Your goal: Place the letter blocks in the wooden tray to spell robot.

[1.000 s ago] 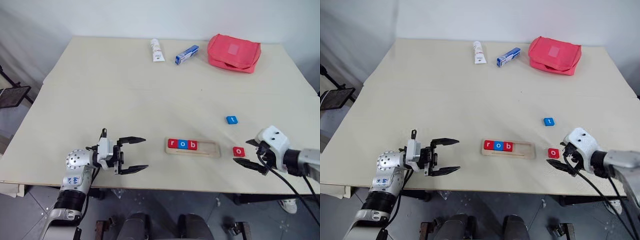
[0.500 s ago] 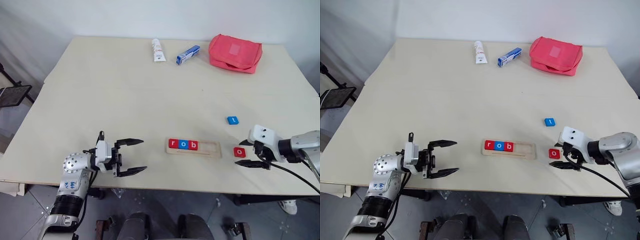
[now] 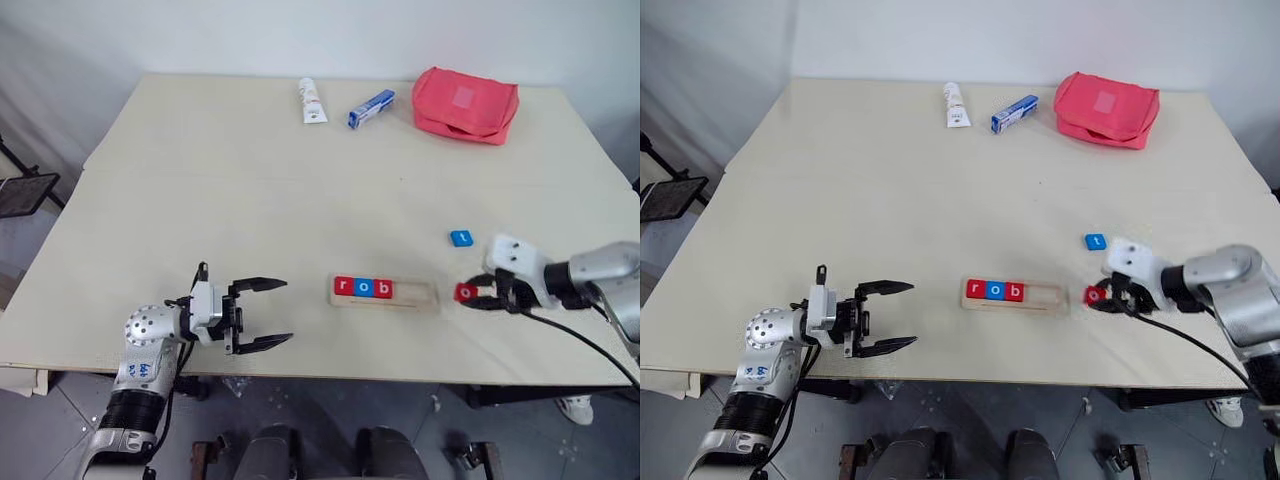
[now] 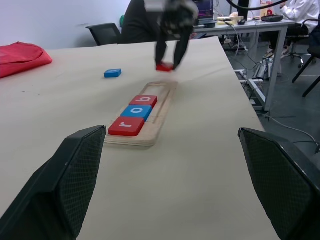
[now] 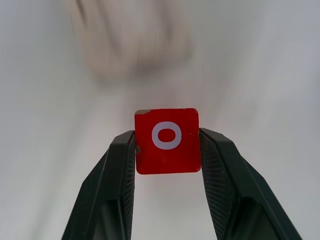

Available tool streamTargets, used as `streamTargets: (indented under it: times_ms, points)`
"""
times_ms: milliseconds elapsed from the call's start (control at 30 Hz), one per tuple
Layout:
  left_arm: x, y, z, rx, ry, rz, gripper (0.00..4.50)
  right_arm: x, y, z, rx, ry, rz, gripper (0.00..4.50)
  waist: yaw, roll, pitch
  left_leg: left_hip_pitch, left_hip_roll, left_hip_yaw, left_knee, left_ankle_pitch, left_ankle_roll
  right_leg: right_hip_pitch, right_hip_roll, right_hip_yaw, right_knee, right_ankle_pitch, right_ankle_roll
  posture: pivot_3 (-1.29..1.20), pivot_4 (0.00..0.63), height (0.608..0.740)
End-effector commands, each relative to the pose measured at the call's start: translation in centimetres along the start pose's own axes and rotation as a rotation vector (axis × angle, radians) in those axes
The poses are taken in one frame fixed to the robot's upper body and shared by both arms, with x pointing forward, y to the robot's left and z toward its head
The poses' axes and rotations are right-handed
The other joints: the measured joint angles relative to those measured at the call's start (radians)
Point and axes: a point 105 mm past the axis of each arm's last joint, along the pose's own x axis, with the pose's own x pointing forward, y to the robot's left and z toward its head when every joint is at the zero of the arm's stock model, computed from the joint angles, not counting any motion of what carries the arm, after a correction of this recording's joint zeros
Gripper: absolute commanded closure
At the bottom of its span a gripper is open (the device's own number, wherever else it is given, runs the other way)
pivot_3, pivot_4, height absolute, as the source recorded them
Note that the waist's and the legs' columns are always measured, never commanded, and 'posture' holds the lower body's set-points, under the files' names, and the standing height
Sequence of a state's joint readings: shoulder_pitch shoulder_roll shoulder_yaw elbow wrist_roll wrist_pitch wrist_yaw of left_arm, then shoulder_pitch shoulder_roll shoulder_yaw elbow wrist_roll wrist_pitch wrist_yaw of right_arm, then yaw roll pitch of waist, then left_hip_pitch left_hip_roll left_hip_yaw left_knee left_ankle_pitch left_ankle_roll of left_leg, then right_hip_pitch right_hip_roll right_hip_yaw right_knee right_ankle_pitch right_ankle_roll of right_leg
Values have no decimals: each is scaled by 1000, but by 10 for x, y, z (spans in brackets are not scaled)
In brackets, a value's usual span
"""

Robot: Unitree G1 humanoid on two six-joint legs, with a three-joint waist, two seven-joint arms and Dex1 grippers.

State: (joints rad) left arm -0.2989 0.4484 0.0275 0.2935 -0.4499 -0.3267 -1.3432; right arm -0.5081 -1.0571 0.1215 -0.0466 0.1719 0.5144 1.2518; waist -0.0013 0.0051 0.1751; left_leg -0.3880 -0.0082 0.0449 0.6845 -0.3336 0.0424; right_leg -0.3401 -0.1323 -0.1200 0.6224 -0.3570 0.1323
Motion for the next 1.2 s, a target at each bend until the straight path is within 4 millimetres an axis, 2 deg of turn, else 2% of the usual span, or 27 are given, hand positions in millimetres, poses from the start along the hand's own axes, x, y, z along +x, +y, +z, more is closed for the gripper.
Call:
streamTargets:
  times_ms: [33, 167, 433, 867, 1200]
  points:
    - [3, 1, 1, 21, -9, -4, 0, 7, 11, 25, -24, -69, 56, 3051, 2, 0, 0, 0, 0, -1, 0, 0, 0, 0, 0, 0, 0, 0, 0, 0, 150, 740]
    - [5, 0, 0, 23, -15, -4, 0, 26, 23, 36, -36, -101, 106, 3051, 5, 0, 0, -2, -1, -5, 0, 0, 0, 0, -1, 1, 1, 0, 0, 0, 150, 740]
    - [-2, -5, -2, 21, 1, 25, 0, 45, 20, 46, -47, -111, 103, 3051, -2, 0, 0, -3, -3, -5, -1, 0, 0, -1, -1, -6, 1, 0, 0, 0, 150, 740]
    - [-1, -8, -3, 22, 3, 48, 0, 56, 20, 41, -77, -59, 126, 3051, 0, 0, 0, -2, -3, -6, -1, 0, 0, -1, -2, -7, 2, 0, 0, 0, 150, 740]
    - [-1, -6, -4, 24, 4, 56, 0, 49, 18, 36, -75, -44, 127, 3051, 0, 0, 0, -2, -3, -6, -1, 0, 0, -1, -2, -7, 2, 0, 0, 0, 150, 740]
